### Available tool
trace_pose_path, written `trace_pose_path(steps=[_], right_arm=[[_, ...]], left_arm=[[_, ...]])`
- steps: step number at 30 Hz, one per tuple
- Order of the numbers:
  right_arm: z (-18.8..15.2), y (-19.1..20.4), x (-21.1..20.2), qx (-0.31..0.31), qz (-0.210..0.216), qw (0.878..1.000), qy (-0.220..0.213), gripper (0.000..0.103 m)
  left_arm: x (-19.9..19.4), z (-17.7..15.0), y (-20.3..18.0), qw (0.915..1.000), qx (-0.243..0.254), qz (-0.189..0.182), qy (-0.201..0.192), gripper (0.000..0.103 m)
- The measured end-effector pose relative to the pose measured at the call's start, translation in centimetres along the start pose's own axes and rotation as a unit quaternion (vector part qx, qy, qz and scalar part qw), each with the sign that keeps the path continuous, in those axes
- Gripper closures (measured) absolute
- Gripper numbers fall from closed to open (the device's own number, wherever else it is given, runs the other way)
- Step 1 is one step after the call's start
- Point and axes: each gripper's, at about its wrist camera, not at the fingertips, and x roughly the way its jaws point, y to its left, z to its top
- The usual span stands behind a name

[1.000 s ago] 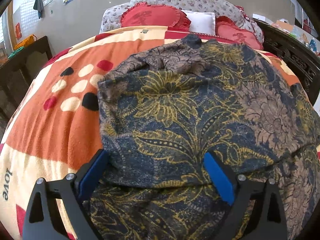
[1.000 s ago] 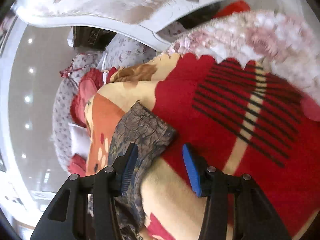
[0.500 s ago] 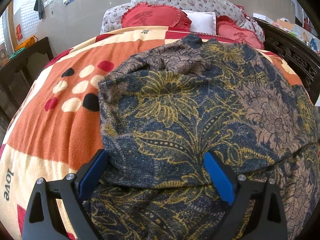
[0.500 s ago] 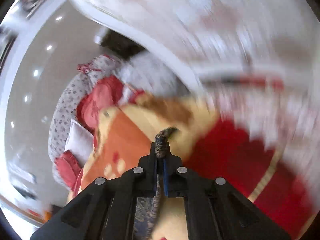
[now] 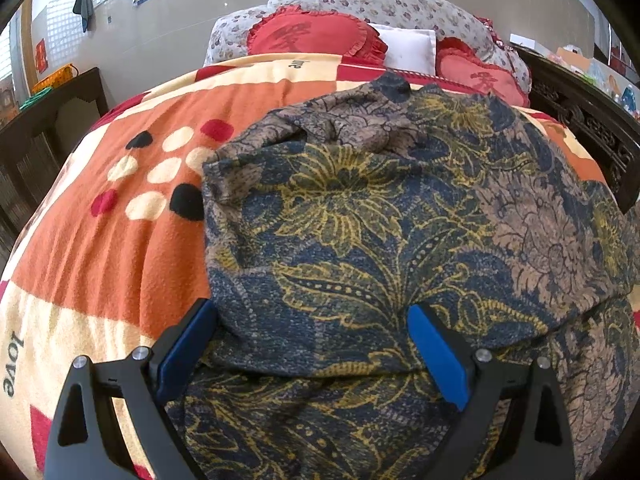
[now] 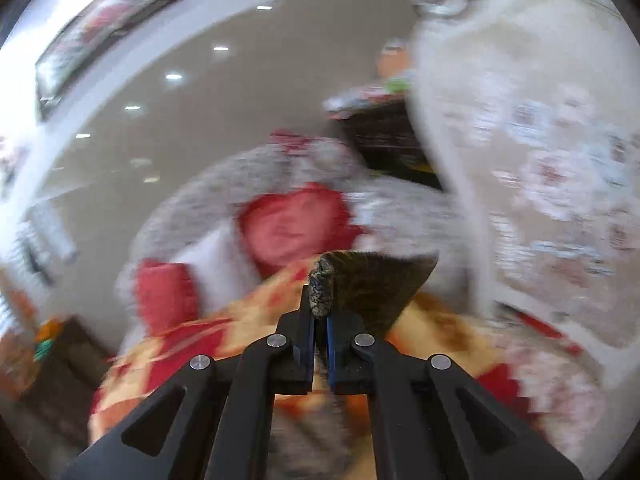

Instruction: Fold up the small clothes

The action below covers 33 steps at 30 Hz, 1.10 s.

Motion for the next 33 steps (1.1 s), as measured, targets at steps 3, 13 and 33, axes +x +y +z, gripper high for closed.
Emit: trace_pose_path(steps=[3, 13, 33], right_arm=[[-2.4, 6.7, 1.0, -0.039, 0.090, 0.995, 0.023, 0.083], [-25.2, 18.4, 13.6, -0.072, 0.128, 0.963, 0.226, 0.083], [-35.1, 22.5, 10.2, -0.296, 0.069, 0.936, 0.178, 0.083]], left_arm=[[0.0, 0.0, 0.1, 1.0000, -0.001, -0.003, 0.001, 0.004], [-3.6, 1.9, 0.5, 0.9936, -0.015, -0.106, -0.037, 0.006], [3.5, 6.4, -10.4, 0.9156, -0.073, -0.354, 0.177, 0.091]])
